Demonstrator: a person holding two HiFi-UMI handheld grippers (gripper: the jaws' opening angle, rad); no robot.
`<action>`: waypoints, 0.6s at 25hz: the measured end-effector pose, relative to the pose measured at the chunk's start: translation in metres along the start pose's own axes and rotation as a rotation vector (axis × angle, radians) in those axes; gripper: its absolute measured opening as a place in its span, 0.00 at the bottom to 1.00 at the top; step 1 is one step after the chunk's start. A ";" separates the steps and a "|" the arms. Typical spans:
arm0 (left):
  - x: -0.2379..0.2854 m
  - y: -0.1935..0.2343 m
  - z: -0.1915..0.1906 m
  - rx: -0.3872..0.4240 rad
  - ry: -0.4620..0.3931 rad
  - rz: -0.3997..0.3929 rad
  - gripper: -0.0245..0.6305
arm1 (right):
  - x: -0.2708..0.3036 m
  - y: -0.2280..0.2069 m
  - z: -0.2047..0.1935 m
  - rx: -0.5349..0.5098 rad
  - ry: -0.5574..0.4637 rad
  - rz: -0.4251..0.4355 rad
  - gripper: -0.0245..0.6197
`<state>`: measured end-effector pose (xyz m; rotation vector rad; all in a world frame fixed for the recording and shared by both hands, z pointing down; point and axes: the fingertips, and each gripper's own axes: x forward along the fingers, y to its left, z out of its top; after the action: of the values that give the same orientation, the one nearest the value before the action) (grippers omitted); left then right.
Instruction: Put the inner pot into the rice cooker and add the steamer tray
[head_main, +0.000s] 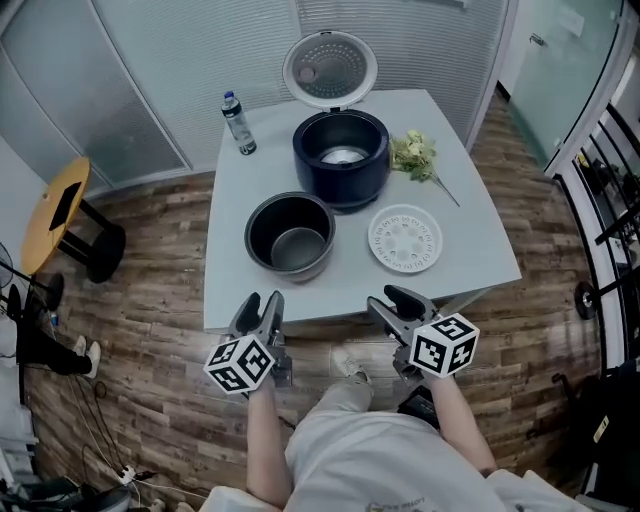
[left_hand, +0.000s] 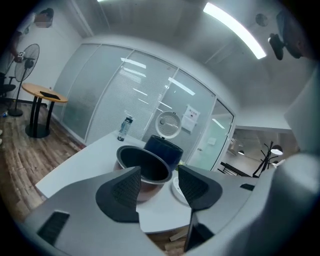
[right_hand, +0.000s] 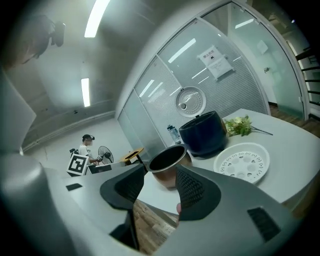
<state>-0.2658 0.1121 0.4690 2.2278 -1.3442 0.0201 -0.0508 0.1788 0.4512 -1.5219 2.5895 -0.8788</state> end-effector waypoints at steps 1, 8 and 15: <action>0.013 0.007 0.003 -0.016 0.001 0.006 0.41 | 0.012 -0.008 0.004 0.003 0.014 0.003 0.36; 0.078 0.061 0.014 -0.115 0.028 0.076 0.41 | 0.094 -0.055 0.034 0.012 0.101 0.011 0.36; 0.117 0.103 0.019 -0.166 0.034 0.130 0.40 | 0.159 -0.082 0.036 0.018 0.187 0.020 0.35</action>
<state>-0.2967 -0.0295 0.5296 1.9928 -1.4171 -0.0062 -0.0583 0.0039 0.5015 -1.4732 2.7089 -1.0886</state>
